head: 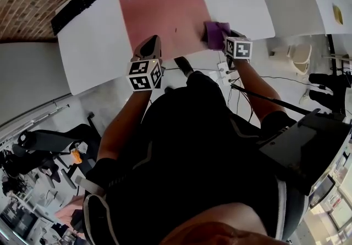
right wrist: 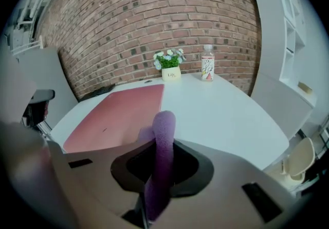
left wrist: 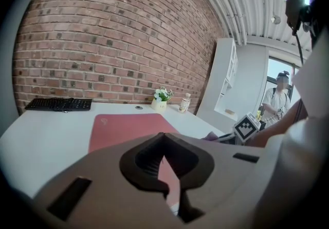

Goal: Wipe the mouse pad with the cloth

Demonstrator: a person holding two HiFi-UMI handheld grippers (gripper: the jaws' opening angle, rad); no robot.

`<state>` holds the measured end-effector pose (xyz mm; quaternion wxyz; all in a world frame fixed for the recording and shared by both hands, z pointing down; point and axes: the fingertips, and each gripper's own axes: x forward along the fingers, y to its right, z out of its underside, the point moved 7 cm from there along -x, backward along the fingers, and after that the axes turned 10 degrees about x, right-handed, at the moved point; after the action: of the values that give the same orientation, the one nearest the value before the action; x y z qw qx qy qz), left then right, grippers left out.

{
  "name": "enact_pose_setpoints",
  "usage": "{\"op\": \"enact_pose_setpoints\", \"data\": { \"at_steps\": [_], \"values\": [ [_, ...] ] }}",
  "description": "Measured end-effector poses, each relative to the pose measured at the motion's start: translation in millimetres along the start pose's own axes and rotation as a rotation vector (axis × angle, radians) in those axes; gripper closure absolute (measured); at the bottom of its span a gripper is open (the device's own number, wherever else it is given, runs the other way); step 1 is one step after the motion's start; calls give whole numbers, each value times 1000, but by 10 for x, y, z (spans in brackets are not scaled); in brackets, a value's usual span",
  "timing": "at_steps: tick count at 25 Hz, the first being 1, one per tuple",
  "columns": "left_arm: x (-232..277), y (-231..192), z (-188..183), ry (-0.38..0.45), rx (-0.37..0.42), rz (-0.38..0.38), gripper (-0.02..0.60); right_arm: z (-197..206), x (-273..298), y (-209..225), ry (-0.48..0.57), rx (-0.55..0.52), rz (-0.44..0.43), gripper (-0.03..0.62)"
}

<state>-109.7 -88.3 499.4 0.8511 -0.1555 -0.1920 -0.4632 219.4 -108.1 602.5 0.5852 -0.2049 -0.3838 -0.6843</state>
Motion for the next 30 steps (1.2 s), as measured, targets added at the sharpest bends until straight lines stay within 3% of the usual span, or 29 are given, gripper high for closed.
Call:
{"op": "enact_pose_setpoints", "data": {
  "at_steps": [7, 13, 18, 27, 30],
  "values": [
    [126, -213, -124, 17, -29, -31, 578, -602, -221, 81, 116, -84, 41, 534],
    [327, -332, -219, -14, -9, -48, 578, -735, -12, 151, 132, -186, 101, 534],
    [364, -430, -274, -5, 7, -63, 577, -843, 73, 240, 203, -192, 241, 534],
    [46, -812, -112, -2, 17, -50, 578, -626, 531, -360, 92, -293, 215, 534],
    [-90, -920, -56, 7, 6, -53, 578, -548, 644, -561, 61, -270, 184, 534]
  ]
}}
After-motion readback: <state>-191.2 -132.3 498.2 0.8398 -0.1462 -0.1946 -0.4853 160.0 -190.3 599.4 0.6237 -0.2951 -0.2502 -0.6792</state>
